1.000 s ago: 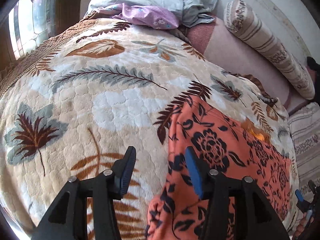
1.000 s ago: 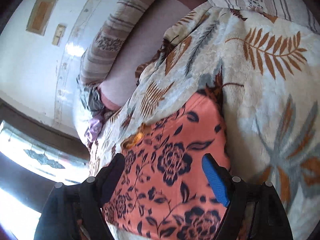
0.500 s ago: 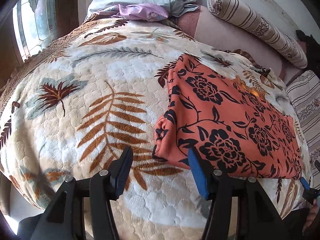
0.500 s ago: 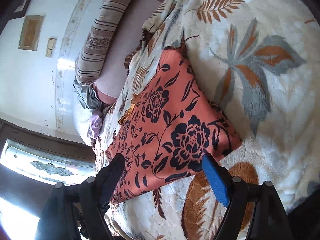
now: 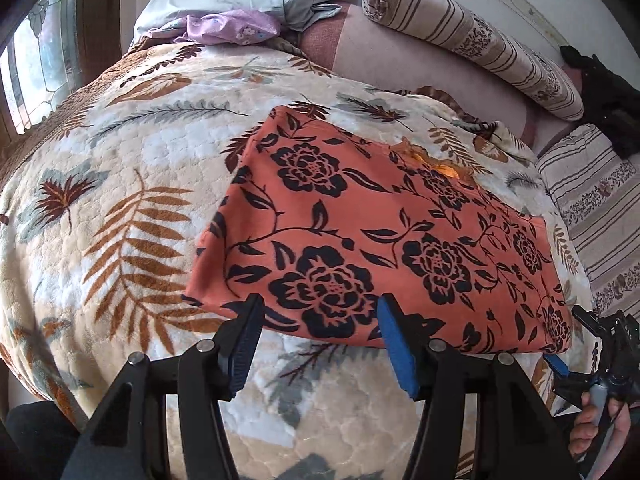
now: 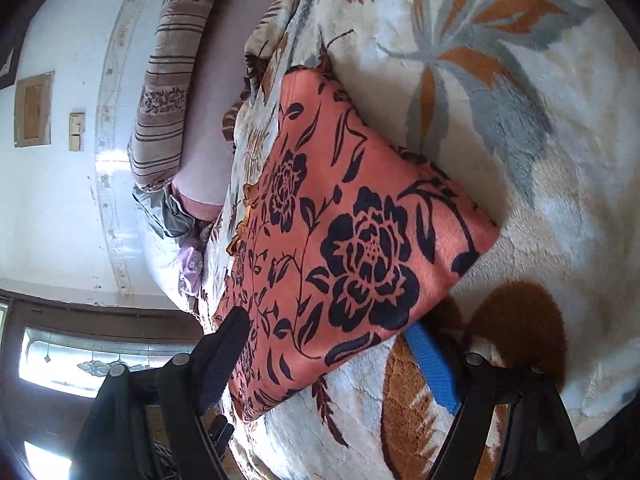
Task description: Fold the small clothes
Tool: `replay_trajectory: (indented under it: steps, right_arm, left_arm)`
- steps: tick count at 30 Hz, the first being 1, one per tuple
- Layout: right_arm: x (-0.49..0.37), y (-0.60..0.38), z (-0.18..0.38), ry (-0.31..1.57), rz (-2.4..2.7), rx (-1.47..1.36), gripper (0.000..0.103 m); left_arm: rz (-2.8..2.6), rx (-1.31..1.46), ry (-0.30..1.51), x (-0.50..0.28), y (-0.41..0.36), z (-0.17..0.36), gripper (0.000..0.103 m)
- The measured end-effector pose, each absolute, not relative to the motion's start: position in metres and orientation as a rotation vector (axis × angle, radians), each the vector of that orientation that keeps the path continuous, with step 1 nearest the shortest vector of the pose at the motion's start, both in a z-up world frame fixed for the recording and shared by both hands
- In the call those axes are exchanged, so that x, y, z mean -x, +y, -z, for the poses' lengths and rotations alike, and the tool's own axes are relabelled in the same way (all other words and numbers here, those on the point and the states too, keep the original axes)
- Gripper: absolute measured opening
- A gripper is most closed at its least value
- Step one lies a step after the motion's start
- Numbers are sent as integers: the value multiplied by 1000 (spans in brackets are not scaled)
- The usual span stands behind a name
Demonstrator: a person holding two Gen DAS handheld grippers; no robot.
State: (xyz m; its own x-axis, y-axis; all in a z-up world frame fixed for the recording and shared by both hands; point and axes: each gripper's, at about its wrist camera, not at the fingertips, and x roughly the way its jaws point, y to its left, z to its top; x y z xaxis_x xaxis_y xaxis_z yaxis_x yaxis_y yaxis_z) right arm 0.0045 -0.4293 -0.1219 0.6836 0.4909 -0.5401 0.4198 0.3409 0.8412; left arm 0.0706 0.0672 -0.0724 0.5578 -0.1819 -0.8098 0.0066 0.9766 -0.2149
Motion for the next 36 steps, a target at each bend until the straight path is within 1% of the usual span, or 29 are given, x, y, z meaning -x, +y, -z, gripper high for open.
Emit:
replay_trajectory:
  steps: [6, 10, 16, 28, 31, 36]
  right_arm:
    - [-17, -439, 115, 830, -47, -1223, 83]
    - [-22, -436, 119, 830, -52, -1162, 83]
    - [-24, -436, 119, 824, -64, -1142, 83]
    - [-23, -436, 121, 818, -61, -1143, 84]
    - [-22, -436, 120, 815, -64, -1144, 83]
    - [-19, -436, 113, 815, -40, -1128, 83]
  left_arm:
    - [129, 105, 977, -90, 16, 74, 60]
    - [98, 59, 1025, -105, -1, 88, 60]
    - [70, 18, 1066, -113, -9, 105, 60]
    - [78, -22, 1065, -114, -12, 112, 66]
    - [85, -17, 1060, -111, -10, 107, 66]
    - [109, 20, 971, -107, -12, 89, 67]
